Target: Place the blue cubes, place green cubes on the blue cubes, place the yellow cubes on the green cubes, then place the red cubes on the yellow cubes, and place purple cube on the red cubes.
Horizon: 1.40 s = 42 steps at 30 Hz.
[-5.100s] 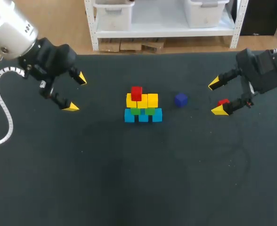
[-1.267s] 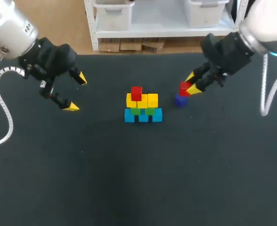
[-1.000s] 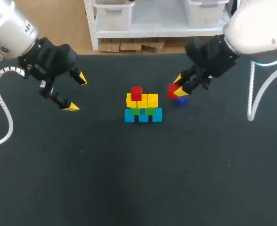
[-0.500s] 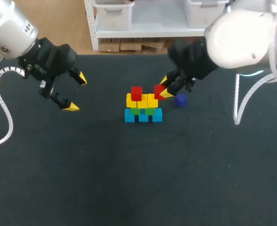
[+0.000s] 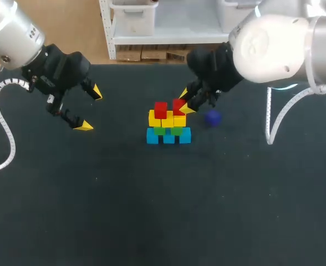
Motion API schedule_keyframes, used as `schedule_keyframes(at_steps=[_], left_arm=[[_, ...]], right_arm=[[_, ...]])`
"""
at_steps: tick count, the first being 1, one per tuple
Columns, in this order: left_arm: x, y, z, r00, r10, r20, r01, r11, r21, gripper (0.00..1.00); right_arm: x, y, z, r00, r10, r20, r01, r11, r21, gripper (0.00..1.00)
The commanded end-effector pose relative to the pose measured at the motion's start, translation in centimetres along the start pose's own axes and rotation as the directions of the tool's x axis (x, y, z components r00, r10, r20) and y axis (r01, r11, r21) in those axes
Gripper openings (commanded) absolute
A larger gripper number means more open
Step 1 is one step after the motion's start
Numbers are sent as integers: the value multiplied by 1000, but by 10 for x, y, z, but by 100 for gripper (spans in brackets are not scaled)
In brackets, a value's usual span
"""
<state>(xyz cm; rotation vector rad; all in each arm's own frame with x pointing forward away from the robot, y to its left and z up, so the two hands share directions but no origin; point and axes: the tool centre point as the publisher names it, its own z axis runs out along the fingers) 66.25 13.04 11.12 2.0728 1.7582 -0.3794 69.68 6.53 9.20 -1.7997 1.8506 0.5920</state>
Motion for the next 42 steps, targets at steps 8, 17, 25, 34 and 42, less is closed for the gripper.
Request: schedule_keyframes(at_steps=[8, 17, 25, 34, 42], left_arm=[[1, 0, 0, 1000, 3, 3, -3, 1000, -1, 100], [1, 0, 0, 1000, 3, 3, -3, 1000, -1, 100], [1, 0, 0, 1000, 3, 3, -3, 1000, -1, 100], [1, 0, 0, 1000, 3, 3, -3, 1000, -1, 100], [1, 0, 0, 1000, 3, 3, -3, 1000, -1, 100]], right_arm=[[-6, -4, 9, 1000, -4, -5, 3, 1000, -15, 0], [-4, -5, 12, 1000, 0, -12, -1, 1000, -19, 0], [-4, -5, 13, 1000, 2, -14, -2, 1000, -21, 3], [-5, -6, 15, 1000, 2, -14, -3, 1000, -24, 18], [-6, -6, 16, 1000, 1, -16, -1, 1000, -24, 30]])
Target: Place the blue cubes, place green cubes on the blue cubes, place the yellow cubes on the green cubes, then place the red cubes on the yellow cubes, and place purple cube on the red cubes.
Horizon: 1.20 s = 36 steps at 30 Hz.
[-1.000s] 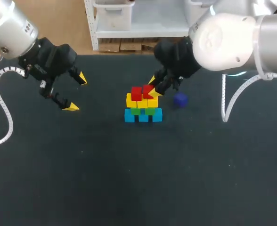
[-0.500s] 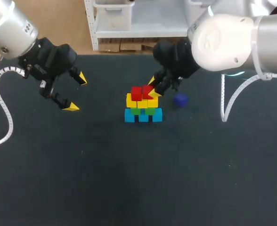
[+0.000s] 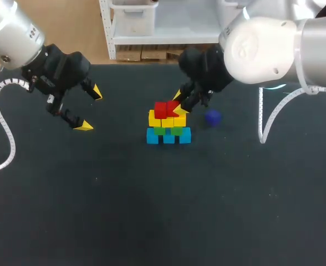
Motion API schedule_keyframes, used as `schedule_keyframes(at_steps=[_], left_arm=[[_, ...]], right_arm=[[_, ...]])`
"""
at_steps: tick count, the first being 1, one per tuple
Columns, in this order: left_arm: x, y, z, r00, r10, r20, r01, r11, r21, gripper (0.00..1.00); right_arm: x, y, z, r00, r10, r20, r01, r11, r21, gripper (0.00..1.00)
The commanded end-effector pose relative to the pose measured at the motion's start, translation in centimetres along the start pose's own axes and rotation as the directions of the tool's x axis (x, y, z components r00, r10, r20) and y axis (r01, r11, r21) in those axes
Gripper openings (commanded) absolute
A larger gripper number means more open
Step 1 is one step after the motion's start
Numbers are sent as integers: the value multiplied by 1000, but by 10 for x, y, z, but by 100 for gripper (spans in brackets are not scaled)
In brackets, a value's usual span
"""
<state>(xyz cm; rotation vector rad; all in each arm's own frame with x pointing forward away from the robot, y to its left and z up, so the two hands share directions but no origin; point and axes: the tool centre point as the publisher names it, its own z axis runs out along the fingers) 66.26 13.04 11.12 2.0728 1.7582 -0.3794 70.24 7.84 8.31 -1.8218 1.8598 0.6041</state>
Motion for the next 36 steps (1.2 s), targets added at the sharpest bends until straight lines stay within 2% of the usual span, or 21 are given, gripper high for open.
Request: schedule_keyframes(at_steps=[1, 6, 8, 9, 10, 16, 20, 27, 36], left_arm=[[1, 0, 0, 1000, 3, 3, -3, 1000, -1, 100], [1, 0, 0, 1000, 3, 3, -3, 1000, -1, 100], [1, 0, 0, 1000, 3, 3, -3, 1000, -1, 100], [1, 0, 0, 1000, 3, 3, -3, 1000, -1, 100], [1, 0, 0, 1000, 3, 3, -3, 1000, -1, 100], [1, 0, 0, 1000, 3, 3, -3, 1000, -1, 100], [1, 0, 0, 1000, 3, 3, -3, 1000, -1, 100], [1, 0, 0, 1000, 3, 3, -3, 1000, -1, 100], [1, 0, 0, 1000, 3, 3, -3, 1000, -1, 100]], right_arm=[[-1, -1, 1, 1000, 1, -3, -1, 1000, -3, 34], [1, 0, -1, 1000, 3, -7, -3, 1000, -4, 53], [2, 1, -1, 1000, 5, -9, -5, 1000, -5, 75], [2, 1, -1, 1000, 7, -10, -7, 1000, -5, 96], [3, 2, -2, 1000, 8, -11, -8, 1000, -5, 100], [7, 1, -13, 1000, 19, 4, -19, 1000, 3, 100], [16, -1, -29, 999, -24, 40, 25, 1000, -15, 100], [55, -12, -53, 984, -165, 65, 171, 981, -92, 100], [108, -33, -57, 957, -280, 80, 289, 946, -144, 100]])
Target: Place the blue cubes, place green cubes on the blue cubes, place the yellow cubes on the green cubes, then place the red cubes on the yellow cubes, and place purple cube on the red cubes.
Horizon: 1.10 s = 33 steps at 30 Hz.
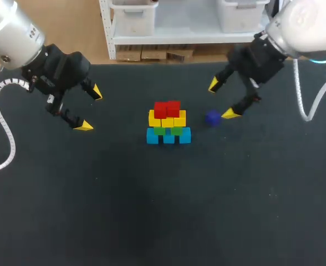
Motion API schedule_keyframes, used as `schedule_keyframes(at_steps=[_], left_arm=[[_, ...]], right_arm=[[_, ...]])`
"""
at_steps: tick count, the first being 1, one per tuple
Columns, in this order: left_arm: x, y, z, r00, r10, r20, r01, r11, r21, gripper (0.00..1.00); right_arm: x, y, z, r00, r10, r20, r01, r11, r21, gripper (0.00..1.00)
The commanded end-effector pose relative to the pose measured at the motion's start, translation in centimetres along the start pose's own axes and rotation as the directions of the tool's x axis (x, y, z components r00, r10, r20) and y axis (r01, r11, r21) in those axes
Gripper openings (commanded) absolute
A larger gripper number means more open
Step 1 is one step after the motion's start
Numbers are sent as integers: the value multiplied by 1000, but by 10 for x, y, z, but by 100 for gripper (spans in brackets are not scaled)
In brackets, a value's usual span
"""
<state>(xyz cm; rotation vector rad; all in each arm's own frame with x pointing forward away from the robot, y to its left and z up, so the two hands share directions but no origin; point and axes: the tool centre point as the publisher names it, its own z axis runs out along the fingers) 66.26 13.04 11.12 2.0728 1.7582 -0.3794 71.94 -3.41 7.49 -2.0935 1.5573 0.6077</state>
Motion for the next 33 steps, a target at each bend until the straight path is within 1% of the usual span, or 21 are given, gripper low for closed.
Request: schedule_keyframes(at_steps=[1, 6, 12, 19, 24, 28, 30, 32, 33], left_arm=[[1, 0, 0, 1000, 3, 3, -3, 1000, -1, 100], [1, 0, 0, 1000, 3, 3, -3, 1000, -1, 100], [1, 0, 0, 1000, 3, 3, -3, 1000, -1, 100], [1, 0, 0, 1000, 3, 3, -3, 1000, -1, 100], [1, 0, 0, 1000, 3, 3, -3, 1000, -1, 100], [1, 0, 0, 1000, 3, 3, -3, 1000, -1, 100], [1, 0, 0, 1000, 3, 3, -3, 1000, -1, 100], [1, 0, 0, 1000, 3, 3, -3, 1000, -1, 100], [1, 0, 0, 1000, 3, 3, -3, 1000, -1, 100]], right_arm=[[21, -10, 5, 998, -22, 61, 26, 998, -58, 100], [37, -11, 15, 994, -71, 86, 80, 992, -102, 100], [47, -14, 25, 985, -141, 99, 154, 977, -145, 100], [53, -25, 34, 977, -183, 112, 200, 966, -166, 100], [55, -35, 42, 975, -190, 115, 208, 962, -177, 100], [54, -37, 47, 973, -196, 120, 216, 958, -188, 100], [54, -37, 50, 973, -199, 120, 219, 957, -192, 76], [53, -37, 52, 972, -200, 125, 222, 955, -196, 71], [52, -37, 54, 972, -200, 126, 222, 955, -197, 70]])
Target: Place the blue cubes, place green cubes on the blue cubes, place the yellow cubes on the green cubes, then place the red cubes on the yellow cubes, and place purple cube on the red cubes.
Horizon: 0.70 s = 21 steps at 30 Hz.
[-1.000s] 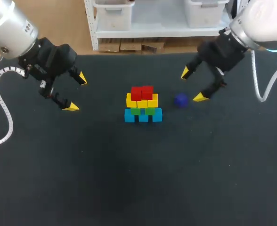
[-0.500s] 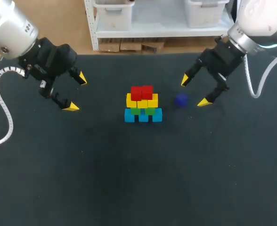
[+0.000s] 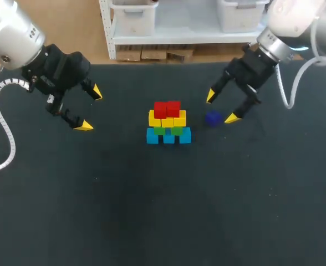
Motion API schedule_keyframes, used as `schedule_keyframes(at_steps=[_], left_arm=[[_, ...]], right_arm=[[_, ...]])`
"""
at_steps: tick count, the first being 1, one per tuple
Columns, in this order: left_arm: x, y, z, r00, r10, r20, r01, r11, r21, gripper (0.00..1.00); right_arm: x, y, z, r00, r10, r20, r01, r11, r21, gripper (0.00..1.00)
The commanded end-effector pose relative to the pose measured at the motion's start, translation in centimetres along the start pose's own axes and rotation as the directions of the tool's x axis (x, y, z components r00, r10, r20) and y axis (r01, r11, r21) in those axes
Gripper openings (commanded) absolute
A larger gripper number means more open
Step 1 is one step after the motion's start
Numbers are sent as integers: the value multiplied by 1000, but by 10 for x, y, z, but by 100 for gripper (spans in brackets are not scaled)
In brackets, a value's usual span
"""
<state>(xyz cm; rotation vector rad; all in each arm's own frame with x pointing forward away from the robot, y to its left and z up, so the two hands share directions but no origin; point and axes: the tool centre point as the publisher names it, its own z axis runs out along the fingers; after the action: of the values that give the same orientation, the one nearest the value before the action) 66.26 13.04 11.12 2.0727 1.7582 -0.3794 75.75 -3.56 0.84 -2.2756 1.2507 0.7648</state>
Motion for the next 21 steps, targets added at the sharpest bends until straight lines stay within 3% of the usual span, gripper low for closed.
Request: schedule_keyframes(at_steps=[1, 2, 3, 12, 13, 16, 21], left_arm=[[1, 0, 0, 1000, 3, 3, -3, 1000, -1, 100], [1, 0, 0, 1000, 3, 3, -3, 1000, -1, 100], [1, 0, 0, 1000, 3, 3, -3, 1000, -1, 100], [1, 0, 0, 1000, 3, 3, -3, 1000, -1, 100], [1, 0, 0, 1000, 3, 3, -3, 1000, -1, 100], [1, 0, 0, 1000, 3, 3, -3, 1000, -1, 100], [1, 0, 0, 1000, 3, 3, -3, 1000, -1, 100]], right_arm=[[4, -7, 4, 1000, -1, 17, 2, 999, -50, 67], [4, -7, 5, 1000, -2, 19, 3, 999, -52, 47], [3, -7, 6, 1000, -2, 20, 3, 999, -53, 44], [4, 2, 12, 1000, -4, 24, 6, 998, -67, 37], [4, 3, 13, 1000, -4, 25, 6, 998, -67, 32], [4, 5, 13, 1000, -3, 25, 5, 998, -64, 0], [-4, 10, 5, 1000, 19, 11, -19, 999, -41, 0]])
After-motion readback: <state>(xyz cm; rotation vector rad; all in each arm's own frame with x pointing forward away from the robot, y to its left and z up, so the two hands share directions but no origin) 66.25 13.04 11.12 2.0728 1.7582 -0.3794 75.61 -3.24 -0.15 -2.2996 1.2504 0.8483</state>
